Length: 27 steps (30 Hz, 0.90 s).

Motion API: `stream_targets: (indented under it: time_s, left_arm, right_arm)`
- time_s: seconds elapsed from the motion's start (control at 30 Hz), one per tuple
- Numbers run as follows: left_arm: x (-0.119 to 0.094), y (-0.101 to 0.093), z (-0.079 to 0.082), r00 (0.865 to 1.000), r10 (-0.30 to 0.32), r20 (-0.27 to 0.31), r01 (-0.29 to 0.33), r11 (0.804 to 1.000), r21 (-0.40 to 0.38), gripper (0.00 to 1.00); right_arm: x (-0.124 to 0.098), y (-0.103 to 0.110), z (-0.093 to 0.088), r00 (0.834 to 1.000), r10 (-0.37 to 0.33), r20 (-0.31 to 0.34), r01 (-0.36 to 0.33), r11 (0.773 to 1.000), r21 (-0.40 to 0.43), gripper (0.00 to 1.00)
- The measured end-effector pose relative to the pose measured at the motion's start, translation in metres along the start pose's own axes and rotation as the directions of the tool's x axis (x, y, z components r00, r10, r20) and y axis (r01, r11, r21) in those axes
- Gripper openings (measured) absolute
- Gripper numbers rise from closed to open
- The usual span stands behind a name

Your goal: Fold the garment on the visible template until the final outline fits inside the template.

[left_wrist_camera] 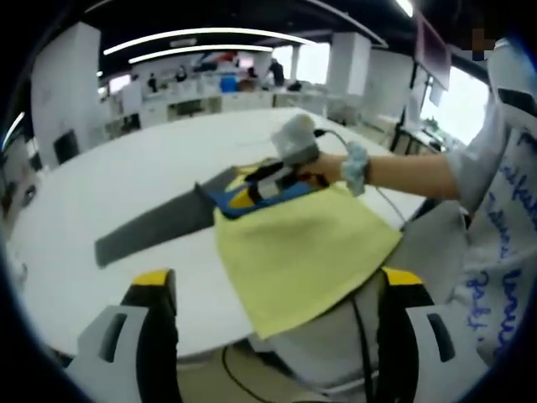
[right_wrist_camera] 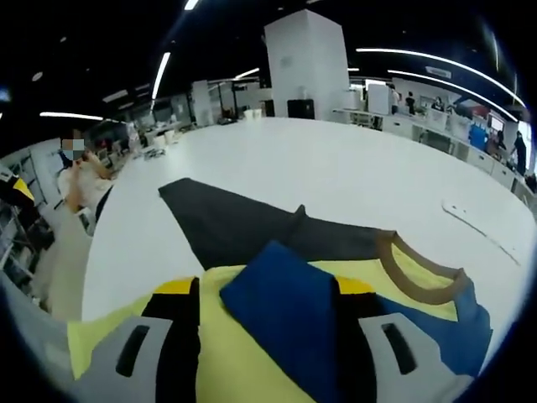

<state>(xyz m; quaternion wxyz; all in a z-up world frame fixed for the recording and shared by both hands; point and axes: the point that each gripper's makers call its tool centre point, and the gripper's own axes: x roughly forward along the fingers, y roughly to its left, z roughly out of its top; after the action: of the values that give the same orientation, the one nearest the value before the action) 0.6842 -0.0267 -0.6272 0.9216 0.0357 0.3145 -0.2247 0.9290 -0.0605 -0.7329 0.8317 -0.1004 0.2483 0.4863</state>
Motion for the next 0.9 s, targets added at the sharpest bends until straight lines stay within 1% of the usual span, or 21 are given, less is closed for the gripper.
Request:
stream_targets:
  time_s: [0.07, 0.17, 0.23, 0.4, 0.57, 0.7, 0.83, 0.9]
  left_arm:
    - [0.001, -0.001, -0.001, 1.000, -0.001, -0.014, 0.001, 1.000, 0.009, 0.95]
    - [0.001, -0.004, 0.002, 1.000, -0.005, -0.010, 0.005, 1.000, 0.015, 0.95]
    - [0.001, -0.005, 0.004, 1.000, -0.006, -0.007, 0.006, 1.000, 0.016, 0.95]
    - [0.005, -0.008, 0.002, 1.000, -0.013, -0.027, 0.013, 0.999, 0.031, 0.96]
    - [0.006, -0.010, 0.005, 1.000, -0.012, -0.020, 0.013, 0.999, 0.032, 0.96]
    - [0.008, -0.014, 0.003, 0.999, -0.019, -0.033, 0.020, 0.999, 0.039, 0.96]
    - [0.007, -0.016, 0.004, 1.000, -0.017, -0.025, 0.018, 0.999, 0.038, 0.96]
    - [0.006, -0.016, 0.005, 1.000, -0.015, -0.022, 0.016, 0.999, 0.037, 0.96]
  right_arm:
    - [-0.004, -0.001, 0.001, 1.000, -0.004, 0.010, 0.004, 1.000, 0.014, 0.74]
    - [-0.014, -0.004, 0.002, 1.000, -0.018, 0.018, 0.018, 1.000, 0.002, 0.81]
    - [-0.021, -0.009, 0.003, 0.999, -0.029, 0.021, 0.029, 0.999, 0.018, 0.86]
    - [-0.039, -0.021, 0.000, 0.998, -0.054, 0.034, 0.053, 0.997, 0.048, 0.90]
    - [-0.055, -0.026, -0.004, 0.998, -0.062, 0.030, 0.060, 0.996, 0.059, 1.00]
    - [-0.069, -0.023, -0.007, 0.999, -0.036, 0.021, 0.034, 0.995, 0.092, 1.00]
    - [-0.083, -0.021, -0.008, 1.000, -0.030, 0.008, 0.030, 0.997, 0.068, 1.00]
    - [-0.090, -0.025, -0.005, 0.999, -0.043, 0.024, 0.041, 0.996, 0.074, 1.00]
